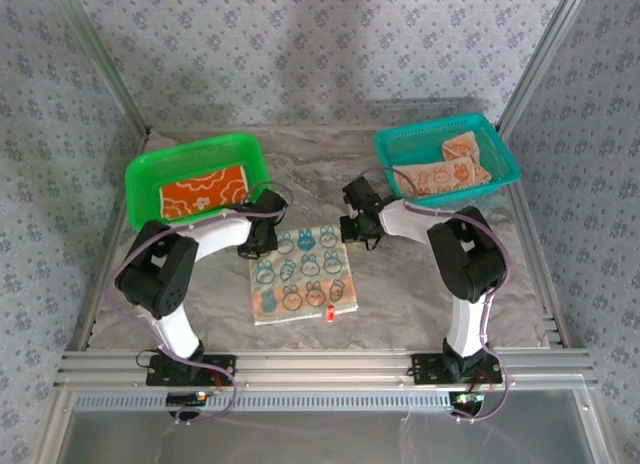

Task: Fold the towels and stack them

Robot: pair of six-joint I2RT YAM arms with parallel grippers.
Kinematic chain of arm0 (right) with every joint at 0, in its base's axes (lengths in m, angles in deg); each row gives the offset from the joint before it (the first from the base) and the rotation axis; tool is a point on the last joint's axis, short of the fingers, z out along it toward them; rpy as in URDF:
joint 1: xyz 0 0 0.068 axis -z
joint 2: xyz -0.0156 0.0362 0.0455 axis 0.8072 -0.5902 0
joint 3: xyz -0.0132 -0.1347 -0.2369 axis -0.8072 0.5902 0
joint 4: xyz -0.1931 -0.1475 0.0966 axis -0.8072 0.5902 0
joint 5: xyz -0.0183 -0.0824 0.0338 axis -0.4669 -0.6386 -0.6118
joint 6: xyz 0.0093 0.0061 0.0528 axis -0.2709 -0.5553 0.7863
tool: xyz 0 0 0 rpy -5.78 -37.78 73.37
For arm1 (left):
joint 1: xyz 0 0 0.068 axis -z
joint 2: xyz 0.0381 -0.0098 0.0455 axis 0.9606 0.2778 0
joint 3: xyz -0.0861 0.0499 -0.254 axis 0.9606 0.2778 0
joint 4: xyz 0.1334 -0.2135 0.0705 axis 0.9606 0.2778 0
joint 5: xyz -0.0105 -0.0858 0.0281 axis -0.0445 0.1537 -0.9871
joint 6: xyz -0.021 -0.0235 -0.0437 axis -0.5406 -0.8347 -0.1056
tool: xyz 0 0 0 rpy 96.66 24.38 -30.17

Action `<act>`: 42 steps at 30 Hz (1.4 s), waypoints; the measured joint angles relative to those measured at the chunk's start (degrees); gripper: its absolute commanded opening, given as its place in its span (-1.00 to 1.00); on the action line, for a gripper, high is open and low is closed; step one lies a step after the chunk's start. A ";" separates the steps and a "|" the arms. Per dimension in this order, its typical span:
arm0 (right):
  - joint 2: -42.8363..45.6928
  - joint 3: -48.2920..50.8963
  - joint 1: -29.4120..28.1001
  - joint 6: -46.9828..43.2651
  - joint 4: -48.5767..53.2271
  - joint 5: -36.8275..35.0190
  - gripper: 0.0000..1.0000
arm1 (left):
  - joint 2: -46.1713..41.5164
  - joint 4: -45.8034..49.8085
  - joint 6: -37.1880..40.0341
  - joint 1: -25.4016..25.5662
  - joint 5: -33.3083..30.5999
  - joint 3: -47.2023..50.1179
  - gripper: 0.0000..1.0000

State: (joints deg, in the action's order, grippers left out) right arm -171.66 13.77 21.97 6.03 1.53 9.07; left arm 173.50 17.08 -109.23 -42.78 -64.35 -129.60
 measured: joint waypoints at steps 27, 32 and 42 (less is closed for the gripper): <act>3.85 6.38 -11.21 2.29 -4.59 2.82 -0.96 | -7.39 -0.04 0.15 -0.24 3.65 2.10 -0.36; 9.38 13.31 -11.32 3.17 -5.20 3.21 -0.96 | -9.46 0.13 -0.59 -0.24 4.09 4.37 -0.28; 17.77 21.44 -8.26 1.75 -2.01 4.09 -0.89 | -9.99 -2.10 -1.84 -0.17 8.41 5.51 -0.20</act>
State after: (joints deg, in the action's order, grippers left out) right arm -153.89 35.21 13.71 7.78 -0.48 13.16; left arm 163.52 14.99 -111.07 -42.95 -55.94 -124.10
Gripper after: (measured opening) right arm 0.050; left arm 0.396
